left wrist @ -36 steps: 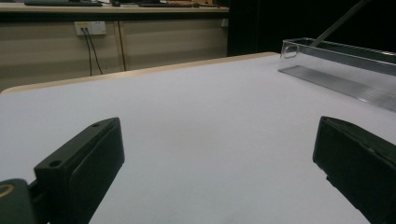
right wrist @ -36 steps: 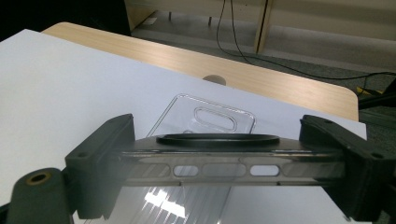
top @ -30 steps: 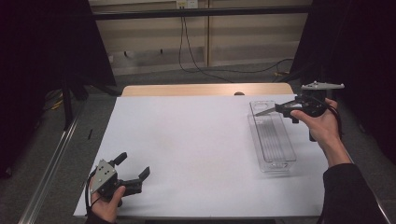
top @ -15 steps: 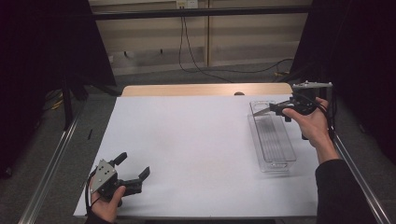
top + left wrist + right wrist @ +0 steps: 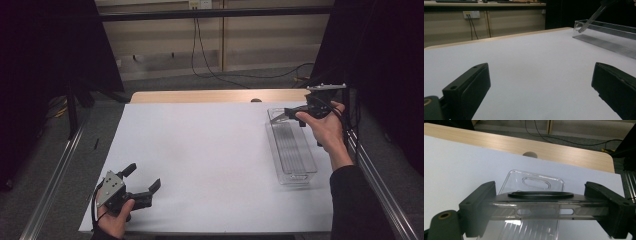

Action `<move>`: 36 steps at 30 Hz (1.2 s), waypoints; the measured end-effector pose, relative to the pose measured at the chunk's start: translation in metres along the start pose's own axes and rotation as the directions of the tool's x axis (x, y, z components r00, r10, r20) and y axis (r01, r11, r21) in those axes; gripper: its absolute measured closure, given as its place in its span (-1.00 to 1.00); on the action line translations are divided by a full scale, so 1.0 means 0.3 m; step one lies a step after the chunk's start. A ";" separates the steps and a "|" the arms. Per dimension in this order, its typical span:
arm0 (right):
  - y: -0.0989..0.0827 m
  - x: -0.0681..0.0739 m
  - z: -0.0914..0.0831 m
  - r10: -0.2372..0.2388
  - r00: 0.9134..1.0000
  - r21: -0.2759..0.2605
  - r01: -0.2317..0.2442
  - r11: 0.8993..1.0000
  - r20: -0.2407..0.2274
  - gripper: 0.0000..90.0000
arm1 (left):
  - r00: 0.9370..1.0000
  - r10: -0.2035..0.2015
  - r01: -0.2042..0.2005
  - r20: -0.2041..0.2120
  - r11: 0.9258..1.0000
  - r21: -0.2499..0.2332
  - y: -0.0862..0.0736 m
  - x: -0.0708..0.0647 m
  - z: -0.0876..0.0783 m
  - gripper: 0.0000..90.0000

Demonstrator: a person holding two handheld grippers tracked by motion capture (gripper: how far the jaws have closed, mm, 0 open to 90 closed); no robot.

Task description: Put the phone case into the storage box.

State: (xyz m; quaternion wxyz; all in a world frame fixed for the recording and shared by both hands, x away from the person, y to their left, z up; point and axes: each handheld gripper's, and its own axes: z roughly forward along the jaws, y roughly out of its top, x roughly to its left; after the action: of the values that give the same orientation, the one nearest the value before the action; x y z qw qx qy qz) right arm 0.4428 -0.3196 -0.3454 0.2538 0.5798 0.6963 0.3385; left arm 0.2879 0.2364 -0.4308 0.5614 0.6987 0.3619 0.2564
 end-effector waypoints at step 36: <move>0.028 0.056 0.090 0.051 0.992 -0.007 -0.050 0.999 0.113 -0.75 | 1.000 -0.001 0.001 0.016 1.000 0.010 -0.001 -0.002 0.008 -0.95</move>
State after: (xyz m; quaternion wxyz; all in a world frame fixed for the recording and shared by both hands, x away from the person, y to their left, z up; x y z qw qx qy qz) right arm 0.4648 -0.2974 -0.3556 0.2856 0.6149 0.6652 0.3128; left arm 0.2893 0.2345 -0.4315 0.5608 0.7034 0.3592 0.2485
